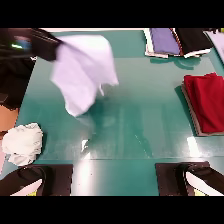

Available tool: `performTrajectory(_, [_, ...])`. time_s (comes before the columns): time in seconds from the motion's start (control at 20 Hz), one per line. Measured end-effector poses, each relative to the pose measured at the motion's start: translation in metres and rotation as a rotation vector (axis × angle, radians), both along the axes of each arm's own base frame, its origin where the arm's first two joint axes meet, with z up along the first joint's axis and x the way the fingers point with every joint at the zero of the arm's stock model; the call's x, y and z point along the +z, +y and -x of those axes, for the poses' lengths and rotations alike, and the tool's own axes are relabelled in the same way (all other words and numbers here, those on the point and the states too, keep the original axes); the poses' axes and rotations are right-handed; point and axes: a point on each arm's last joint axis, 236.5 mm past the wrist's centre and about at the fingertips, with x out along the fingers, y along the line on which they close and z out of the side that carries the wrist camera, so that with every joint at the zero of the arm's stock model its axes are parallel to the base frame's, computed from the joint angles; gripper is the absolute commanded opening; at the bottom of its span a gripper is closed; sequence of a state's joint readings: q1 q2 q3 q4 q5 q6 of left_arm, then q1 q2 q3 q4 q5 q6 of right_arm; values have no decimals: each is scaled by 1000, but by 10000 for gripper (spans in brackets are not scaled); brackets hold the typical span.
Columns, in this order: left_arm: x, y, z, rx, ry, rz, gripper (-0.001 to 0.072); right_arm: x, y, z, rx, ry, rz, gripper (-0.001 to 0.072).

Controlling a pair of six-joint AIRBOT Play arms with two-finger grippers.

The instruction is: Fold the shirts.

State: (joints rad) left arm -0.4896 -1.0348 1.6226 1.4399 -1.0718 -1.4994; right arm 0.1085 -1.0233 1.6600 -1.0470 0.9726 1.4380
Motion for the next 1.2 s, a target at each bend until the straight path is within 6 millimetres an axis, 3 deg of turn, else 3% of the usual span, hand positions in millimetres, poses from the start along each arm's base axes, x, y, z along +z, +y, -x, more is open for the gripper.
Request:
performTrajectory(0.05, [-16, -29, 2, -70, 25, -27, 432, 7, 1, -1, 5, -10, 2, 21])
performTrajectory(0.1, [-31, -54, 4, -127, 45, -47, 577, 14, 2, -2, 11, -18, 6, 21])
performTrajectory(0.2, [-62, -92, 5, -203, 91, -87, 551, 23, 4, -2, 23, -26, 18, 21])
performTrajectory(0.3, [-82, -98, -10, -194, 113, -108, 551, 28, 6, -1, 35, -27, 30, 21])
performTrajectory(0.4, [-96, -75, -37, -115, 148, -112, 551, 29, 6, 1, 44, -18, 46, 21])
performTrajectory(0.5, [-114, -27, -71, 22, 211, -96, 551, 27, 5, 1, 43, -7, 67, 21])
performTrajectory(0.65, [-158, 43, -97, 189, 360, -36, 551, 19, 3, 2, 44, 18, 94, 21])
performTrajectory(0.75, [-200, 75, -96, 262, 482, 2, 551, 16, 2, 2, 44, 30, 104, 21])
performTrajectory(0.9, [-264, 102, -79, 317, 633, 24, 551, 12, 2, 1, 45, 42, 112, 21])
performTrajectory(1.05, [-315, 107, -57, 337, 735, 52, 551, 11, 2, 1, 46, 47, 115, 21])
performTrajectory(1.2, [-339, 103, -46, 325, 775, 87, 551, 10, 2, 0, 46, 51, 117, 21])
